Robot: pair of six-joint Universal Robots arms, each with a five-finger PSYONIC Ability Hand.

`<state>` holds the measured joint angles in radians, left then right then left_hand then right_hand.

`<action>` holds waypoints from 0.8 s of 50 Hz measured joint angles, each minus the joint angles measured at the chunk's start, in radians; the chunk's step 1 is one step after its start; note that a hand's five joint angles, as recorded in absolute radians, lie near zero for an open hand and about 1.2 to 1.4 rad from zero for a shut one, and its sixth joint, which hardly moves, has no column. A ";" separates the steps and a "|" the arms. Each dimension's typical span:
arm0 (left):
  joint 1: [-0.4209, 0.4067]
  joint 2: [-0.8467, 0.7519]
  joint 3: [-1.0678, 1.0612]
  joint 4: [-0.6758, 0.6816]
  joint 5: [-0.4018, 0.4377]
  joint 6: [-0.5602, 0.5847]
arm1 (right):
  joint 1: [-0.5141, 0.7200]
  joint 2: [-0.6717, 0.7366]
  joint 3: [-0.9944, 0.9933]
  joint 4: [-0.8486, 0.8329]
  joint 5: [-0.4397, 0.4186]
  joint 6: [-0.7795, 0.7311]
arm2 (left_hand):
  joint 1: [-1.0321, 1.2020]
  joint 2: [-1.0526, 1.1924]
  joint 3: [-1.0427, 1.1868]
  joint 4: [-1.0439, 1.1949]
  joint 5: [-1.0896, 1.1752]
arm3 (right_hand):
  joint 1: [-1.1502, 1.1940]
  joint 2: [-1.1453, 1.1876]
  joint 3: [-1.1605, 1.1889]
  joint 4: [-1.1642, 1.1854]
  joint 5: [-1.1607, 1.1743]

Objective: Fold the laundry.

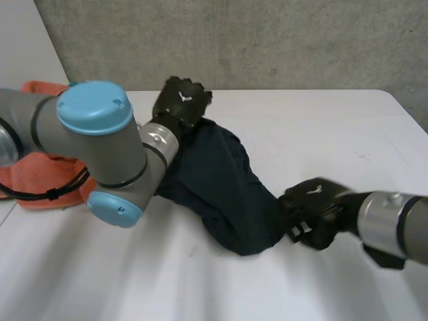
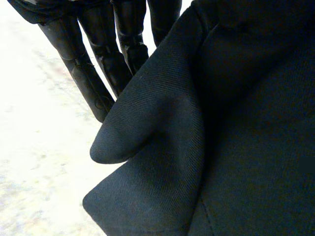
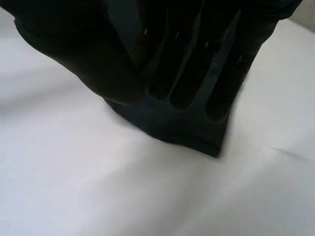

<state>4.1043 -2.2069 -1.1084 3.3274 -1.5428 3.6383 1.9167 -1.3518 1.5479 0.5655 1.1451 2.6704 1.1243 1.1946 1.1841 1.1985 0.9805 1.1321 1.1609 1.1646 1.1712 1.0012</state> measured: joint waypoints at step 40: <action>0.257 0.335 -0.494 -0.030 -0.057 -0.095 | 0.102 0.553 -0.599 -0.423 0.003 0.002 | -0.884 -0.962 -0.943 -0.968 -0.922 | -0.800 -0.836 -0.853 -0.852 -0.890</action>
<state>4.3617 -1.8715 -1.6026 3.2974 -1.6002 3.5431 2.0192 -0.7984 0.9485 0.1427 1.1480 2.6720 0.2399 0.2327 0.2410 0.2305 0.0582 0.3317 0.3253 0.3118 0.3190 0.1112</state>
